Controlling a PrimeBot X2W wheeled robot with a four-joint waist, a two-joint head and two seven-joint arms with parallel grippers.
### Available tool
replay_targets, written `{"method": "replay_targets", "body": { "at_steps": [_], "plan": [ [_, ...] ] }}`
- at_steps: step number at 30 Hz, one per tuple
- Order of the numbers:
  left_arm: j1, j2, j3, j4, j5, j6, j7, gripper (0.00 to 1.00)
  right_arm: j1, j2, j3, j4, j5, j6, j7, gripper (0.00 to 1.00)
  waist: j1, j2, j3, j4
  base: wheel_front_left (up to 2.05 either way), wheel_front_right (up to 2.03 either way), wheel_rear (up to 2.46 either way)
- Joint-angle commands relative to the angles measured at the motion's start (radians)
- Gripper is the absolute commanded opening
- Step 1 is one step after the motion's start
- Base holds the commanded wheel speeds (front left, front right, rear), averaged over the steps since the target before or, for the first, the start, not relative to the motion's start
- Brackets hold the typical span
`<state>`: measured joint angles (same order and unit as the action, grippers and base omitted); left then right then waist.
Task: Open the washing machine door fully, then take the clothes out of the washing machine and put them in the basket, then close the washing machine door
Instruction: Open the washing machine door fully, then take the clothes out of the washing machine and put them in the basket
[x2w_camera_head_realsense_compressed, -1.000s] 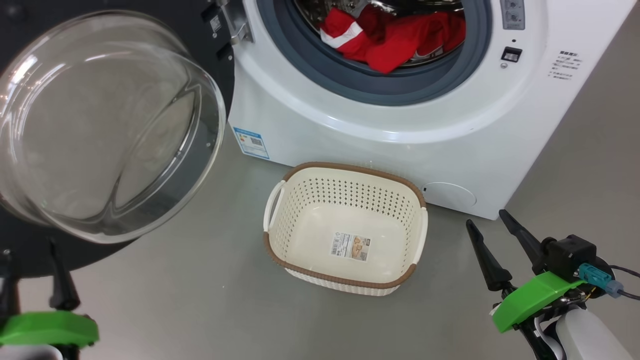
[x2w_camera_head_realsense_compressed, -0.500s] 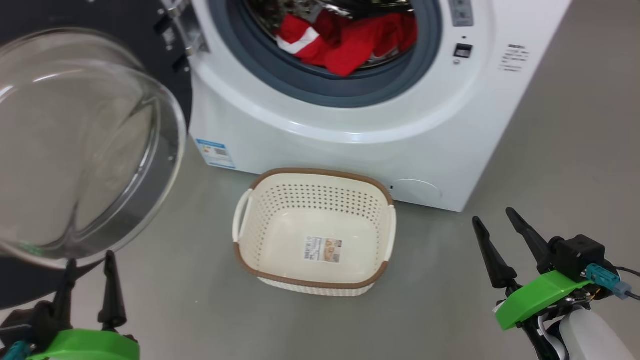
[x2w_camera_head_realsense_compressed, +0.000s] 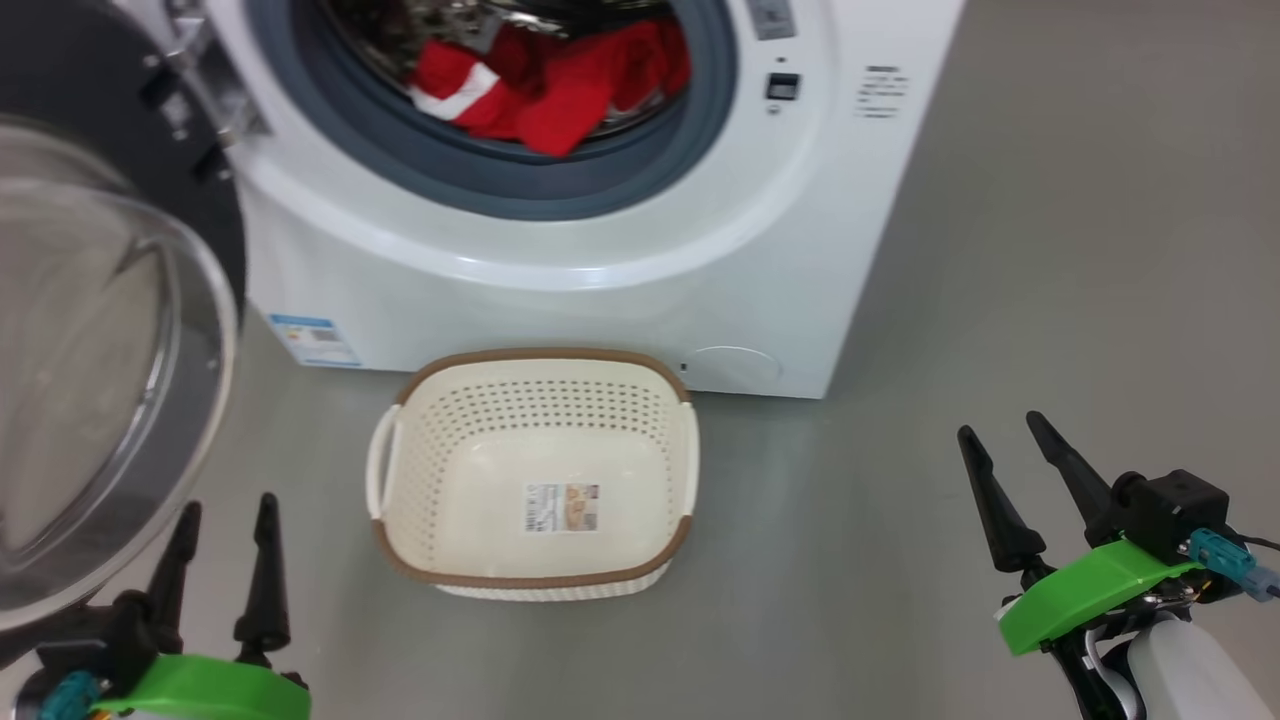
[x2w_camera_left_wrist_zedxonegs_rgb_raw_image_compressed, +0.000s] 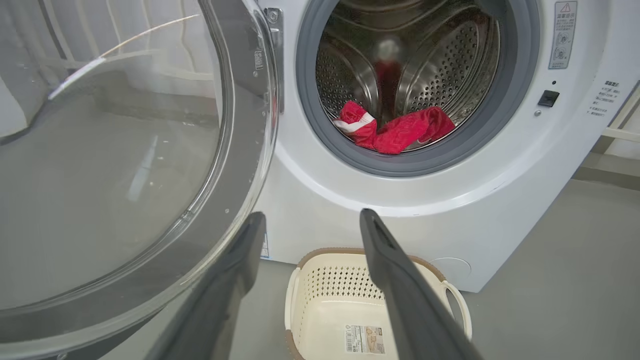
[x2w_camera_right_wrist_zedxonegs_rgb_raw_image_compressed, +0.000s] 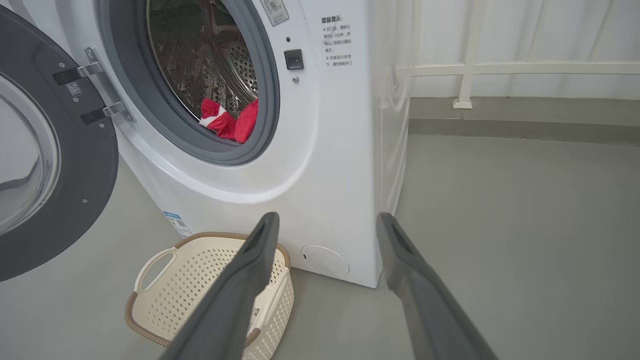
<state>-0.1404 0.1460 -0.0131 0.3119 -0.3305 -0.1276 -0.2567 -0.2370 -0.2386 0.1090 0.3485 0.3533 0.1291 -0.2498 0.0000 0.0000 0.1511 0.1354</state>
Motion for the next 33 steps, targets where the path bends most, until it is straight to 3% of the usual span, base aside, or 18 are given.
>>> {"method": "replay_targets", "body": {
  "at_steps": [1, 12, 33],
  "plan": [
    [0.007, 0.032, 0.019, -0.032, -0.006, -0.003, -0.005, 1.0, 0.011, -0.001, 0.006, -0.028, -0.007, 0.002, -0.012, 1.0, 0.0, 0.0, -0.004, -0.052, 0.0, 0.0, 0.0],
    [0.027, 0.038, 0.004, -0.054, -0.004, -0.003, -0.005, 1.0, 0.023, 0.004, -0.021, -0.035, -0.008, 0.002, -0.012, 1.0, 0.0, 0.0, -0.016, -0.151, 0.0, 0.0, 0.0],
    [0.037, 0.045, -0.004, -0.088, -0.019, -0.003, -0.005, 1.0, 0.034, 0.007, -0.037, -0.042, -0.011, 0.002, -0.012, 1.0, 0.0, 0.0, -0.021, -0.155, 0.0, 0.0, 0.0]
  ]
}}
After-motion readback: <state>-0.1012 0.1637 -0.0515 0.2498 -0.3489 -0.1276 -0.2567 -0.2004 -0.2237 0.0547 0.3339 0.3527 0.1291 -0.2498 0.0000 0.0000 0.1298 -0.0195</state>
